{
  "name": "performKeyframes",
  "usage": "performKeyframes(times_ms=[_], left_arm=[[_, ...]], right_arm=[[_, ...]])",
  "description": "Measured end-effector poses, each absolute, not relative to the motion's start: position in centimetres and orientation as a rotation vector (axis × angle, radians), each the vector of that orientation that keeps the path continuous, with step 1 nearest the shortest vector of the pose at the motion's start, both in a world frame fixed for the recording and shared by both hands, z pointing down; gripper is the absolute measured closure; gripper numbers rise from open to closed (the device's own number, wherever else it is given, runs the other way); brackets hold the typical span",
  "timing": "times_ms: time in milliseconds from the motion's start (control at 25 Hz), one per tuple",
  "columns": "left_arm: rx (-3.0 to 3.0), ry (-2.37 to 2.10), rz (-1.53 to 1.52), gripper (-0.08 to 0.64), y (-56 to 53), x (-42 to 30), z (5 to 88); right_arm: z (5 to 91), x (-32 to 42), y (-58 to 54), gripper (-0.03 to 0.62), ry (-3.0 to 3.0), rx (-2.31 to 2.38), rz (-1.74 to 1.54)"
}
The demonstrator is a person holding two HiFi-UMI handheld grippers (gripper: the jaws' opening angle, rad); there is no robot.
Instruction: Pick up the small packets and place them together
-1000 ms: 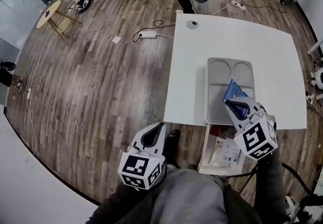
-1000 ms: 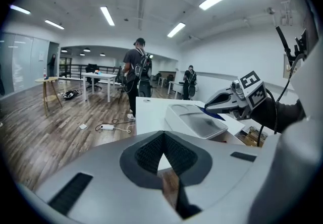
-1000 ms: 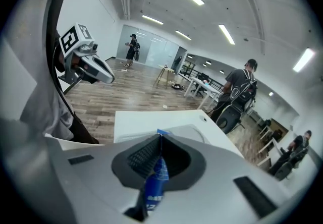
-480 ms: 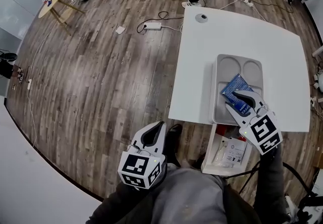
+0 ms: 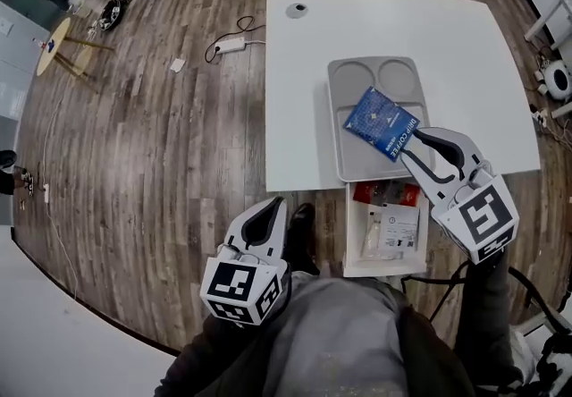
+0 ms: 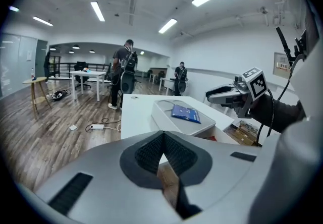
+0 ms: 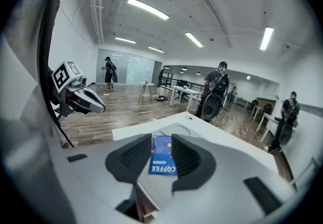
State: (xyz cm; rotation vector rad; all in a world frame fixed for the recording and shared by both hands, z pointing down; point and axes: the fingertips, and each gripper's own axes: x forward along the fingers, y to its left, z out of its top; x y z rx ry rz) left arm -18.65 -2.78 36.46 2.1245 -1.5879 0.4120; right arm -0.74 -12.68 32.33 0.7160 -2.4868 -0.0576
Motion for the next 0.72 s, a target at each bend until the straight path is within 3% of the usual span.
performKeyframes(times_ms=[280, 720], left_arm=[[2.207, -1.456, 0.467, 0.560, -3.4, -13.5, 36.8], [2.220, -1.427, 0.468, 0.560, -3.4, -13.3, 36.7]], right_arm=[[36.4, 2.7, -7.9, 0.466, -2.437, 0.644, 0.089], [42.5, -0.5, -0.2, 0.466, -2.219, 0.209, 0.075]])
